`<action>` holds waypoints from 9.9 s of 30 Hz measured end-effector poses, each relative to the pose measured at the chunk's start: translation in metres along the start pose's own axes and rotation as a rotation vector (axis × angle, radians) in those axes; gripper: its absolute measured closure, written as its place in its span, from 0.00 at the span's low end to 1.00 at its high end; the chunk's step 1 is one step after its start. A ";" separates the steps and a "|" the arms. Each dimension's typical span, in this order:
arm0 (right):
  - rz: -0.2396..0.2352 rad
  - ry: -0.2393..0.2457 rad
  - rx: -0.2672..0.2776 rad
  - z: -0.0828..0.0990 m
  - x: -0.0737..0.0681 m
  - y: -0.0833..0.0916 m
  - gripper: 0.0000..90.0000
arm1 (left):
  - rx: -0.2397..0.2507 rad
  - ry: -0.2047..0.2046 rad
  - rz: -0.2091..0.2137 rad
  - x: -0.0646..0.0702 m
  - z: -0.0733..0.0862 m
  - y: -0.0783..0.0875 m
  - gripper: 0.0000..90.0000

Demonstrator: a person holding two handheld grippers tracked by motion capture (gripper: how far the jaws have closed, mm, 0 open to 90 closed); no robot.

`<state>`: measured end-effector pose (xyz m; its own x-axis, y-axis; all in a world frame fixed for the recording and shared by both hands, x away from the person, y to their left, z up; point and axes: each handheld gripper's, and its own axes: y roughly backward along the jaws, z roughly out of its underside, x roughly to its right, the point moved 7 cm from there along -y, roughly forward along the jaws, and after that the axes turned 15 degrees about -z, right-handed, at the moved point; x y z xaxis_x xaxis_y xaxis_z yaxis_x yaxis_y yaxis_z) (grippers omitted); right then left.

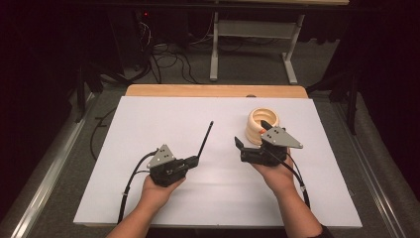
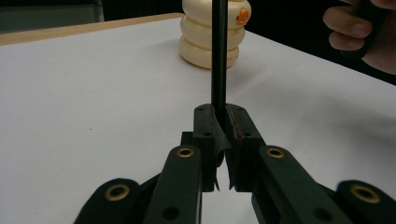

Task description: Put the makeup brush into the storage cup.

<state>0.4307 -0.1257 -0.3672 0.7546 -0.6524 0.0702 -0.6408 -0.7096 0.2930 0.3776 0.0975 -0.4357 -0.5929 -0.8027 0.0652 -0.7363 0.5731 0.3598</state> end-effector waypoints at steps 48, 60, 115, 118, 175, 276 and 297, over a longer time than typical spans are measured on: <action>-0.151 -0.154 0.082 0.024 -0.028 0.002 0.12 | 0.001 -0.012 0.053 0.030 0.013 -0.014 0.94; -0.205 -0.183 0.083 0.026 -0.043 -0.005 0.19 | -0.012 -0.022 0.054 0.032 0.020 -0.020 0.94; -0.326 -0.369 0.198 0.026 -0.060 -0.012 0.79 | 0.002 -0.026 0.069 0.051 0.016 -0.021 0.94; -0.330 -0.375 0.199 0.027 -0.060 -0.012 0.81 | 0.004 -0.026 0.069 0.051 0.016 -0.021 0.94; -0.396 -0.404 0.201 0.027 -0.065 -0.014 0.95 | -0.009 -0.032 0.072 0.053 0.019 -0.024 0.93; -0.274 -0.245 0.227 0.021 -0.034 0.012 0.95 | -0.010 0.031 -0.184 -0.024 0.017 0.019 0.00; -0.164 -0.223 0.246 0.023 0.000 0.035 0.95 | -0.017 -0.004 -0.187 -0.024 0.017 0.021 0.01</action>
<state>0.4046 -0.1566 -0.3791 0.8179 -0.5478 -0.1759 -0.5494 -0.8344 0.0437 0.3710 0.1318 -0.4453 -0.4474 -0.8943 -0.0084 -0.8284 0.4109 0.3807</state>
